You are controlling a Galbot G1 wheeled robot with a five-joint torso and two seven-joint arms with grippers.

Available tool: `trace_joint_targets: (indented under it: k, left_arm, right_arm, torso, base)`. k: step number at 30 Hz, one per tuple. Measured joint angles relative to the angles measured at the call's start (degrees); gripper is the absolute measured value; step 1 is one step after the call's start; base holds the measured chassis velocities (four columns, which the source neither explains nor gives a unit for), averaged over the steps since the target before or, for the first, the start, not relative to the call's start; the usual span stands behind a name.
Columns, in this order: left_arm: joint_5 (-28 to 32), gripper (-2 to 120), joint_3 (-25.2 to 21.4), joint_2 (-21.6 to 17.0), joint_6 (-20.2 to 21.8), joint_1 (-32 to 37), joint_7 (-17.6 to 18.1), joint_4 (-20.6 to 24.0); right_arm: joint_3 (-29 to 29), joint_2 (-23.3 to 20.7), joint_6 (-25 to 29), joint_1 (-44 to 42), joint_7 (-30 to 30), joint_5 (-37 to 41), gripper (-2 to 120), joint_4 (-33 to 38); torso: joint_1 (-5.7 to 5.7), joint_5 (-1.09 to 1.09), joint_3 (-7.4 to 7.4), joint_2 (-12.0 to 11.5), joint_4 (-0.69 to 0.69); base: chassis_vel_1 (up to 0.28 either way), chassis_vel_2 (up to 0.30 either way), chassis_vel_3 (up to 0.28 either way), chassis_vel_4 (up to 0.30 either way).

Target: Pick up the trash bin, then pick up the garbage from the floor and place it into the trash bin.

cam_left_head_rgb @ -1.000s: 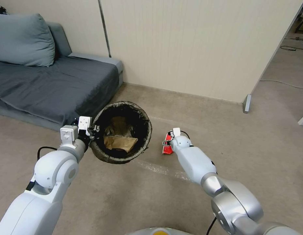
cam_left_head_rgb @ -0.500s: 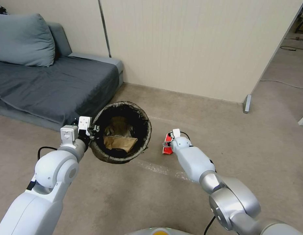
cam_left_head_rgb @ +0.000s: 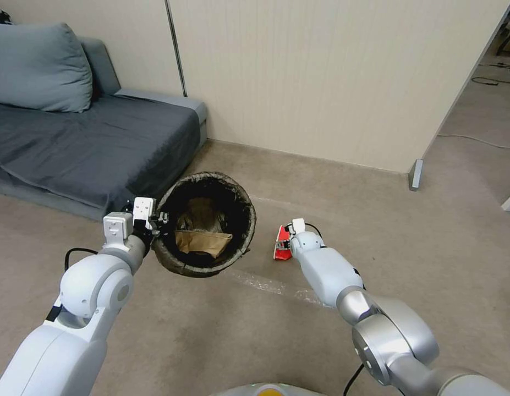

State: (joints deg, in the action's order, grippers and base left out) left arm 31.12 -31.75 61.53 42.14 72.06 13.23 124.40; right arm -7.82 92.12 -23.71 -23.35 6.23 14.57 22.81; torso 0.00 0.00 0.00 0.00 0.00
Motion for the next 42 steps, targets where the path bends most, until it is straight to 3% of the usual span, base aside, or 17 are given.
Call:
trace_joint_targets:
  k: [8, 22, 32, 40, 42]
  left_arm:
    - [0.01, 1, -0.02, -0.06, 0.00, -0.16, -0.04, -0.01]
    - [0.10, 1, -0.29, -0.14, 0.00, -0.40, -0.10, 0.01]
    - [0.32, 1, -0.85, -0.56, 0.00, -0.60, -0.11, 0.19]
    - [0.72, 1, -1.46, -0.84, 0.00, -0.78, -0.14, 0.16]
    - [0.86, 1, -1.62, -1.00, 0.00, -1.01, -0.08, 0.01]
  right_arm:
    - [0.18, 0.01, -0.43, -0.47, -0.71, -0.30, 46, 1.07]
    - [0.34, -0.62, -1.33, -0.83, -0.81, -0.63, 0, 2.20]
    - [0.55, -1.23, -2.21, -0.96, -0.80, -0.46, 0, 3.64]
    - [1.91, -5.83, -8.41, -3.46, 3.69, 7.33, 0, 15.14]
    - [2.59, -9.12, -12.36, -4.55, 6.70, 13.95, 0, 23.99]
  torso:
    - [0.00, 0.00, 0.00, 0.00, 0.00]
    - [0.00, 0.00, 0.00, 0.00, 0.00]
    - [0.00, 0.00, 0.00, 0.00, 0.00]
    - [0.00, 0.01, 0.00, 0.00, 0.00]
    - [0.00, 0.00, 0.00, 0.00, -0.01]
  base:
    - [0.000, 0.000, 0.000, 0.000]
    - [0.000, 0.000, 0.000, 0.000]
    - [0.000, 0.000, 0.000, 0.000]
    - [0.000, 0.000, 0.000, 0.000]
    - [0.000, 0.000, 0.000, 0.000]
